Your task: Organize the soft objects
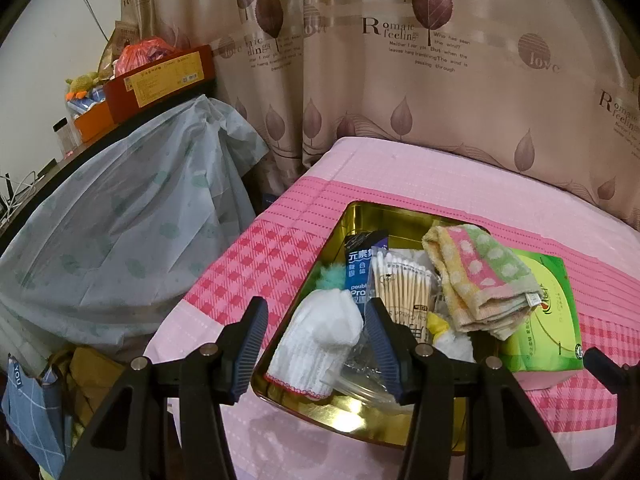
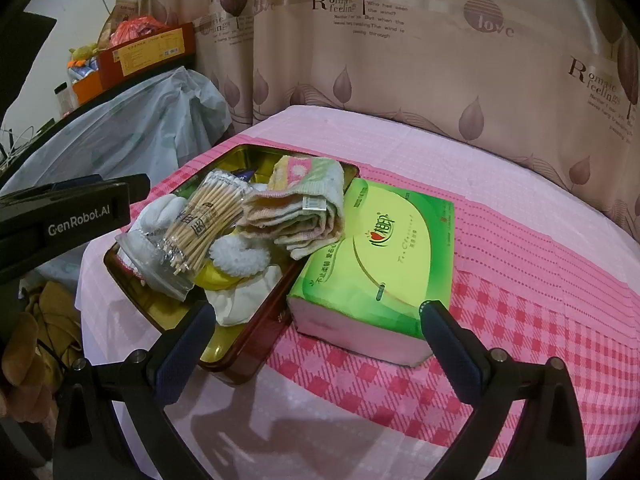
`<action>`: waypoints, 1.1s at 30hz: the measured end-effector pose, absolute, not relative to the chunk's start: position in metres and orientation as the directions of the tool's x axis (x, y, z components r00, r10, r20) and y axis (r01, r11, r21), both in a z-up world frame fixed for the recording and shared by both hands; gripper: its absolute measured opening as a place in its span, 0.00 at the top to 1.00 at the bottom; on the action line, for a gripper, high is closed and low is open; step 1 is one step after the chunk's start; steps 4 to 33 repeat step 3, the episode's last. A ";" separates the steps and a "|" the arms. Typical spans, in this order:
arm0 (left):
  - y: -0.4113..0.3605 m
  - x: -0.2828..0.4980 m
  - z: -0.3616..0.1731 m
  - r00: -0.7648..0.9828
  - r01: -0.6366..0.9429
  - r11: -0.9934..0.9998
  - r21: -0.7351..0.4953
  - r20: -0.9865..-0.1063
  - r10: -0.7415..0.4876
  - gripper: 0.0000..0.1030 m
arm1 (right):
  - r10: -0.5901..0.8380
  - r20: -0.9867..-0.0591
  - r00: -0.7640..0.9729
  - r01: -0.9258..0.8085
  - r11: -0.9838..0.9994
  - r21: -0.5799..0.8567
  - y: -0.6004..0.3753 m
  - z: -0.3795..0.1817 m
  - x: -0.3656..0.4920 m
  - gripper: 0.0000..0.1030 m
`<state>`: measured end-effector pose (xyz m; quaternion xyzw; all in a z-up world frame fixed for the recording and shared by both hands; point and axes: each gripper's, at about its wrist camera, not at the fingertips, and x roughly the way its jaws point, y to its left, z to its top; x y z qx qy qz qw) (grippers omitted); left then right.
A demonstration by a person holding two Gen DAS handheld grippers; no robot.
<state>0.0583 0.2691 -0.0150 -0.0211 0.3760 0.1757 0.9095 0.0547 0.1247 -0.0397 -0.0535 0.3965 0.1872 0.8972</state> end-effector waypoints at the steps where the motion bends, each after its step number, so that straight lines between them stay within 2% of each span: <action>1: 0.269 0.059 -0.015 0.654 -0.337 0.937 0.096 -0.692 0.306 0.49 | 0.294 -0.732 0.615 -0.380 0.924 0.052 0.125 -0.040 0.054 0.01; 33: 0.269 0.059 -0.015 0.651 -0.335 0.937 0.096 -0.695 0.304 0.49 | 0.295 -0.730 0.617 -0.382 0.923 0.051 0.125 -0.039 0.055 0.01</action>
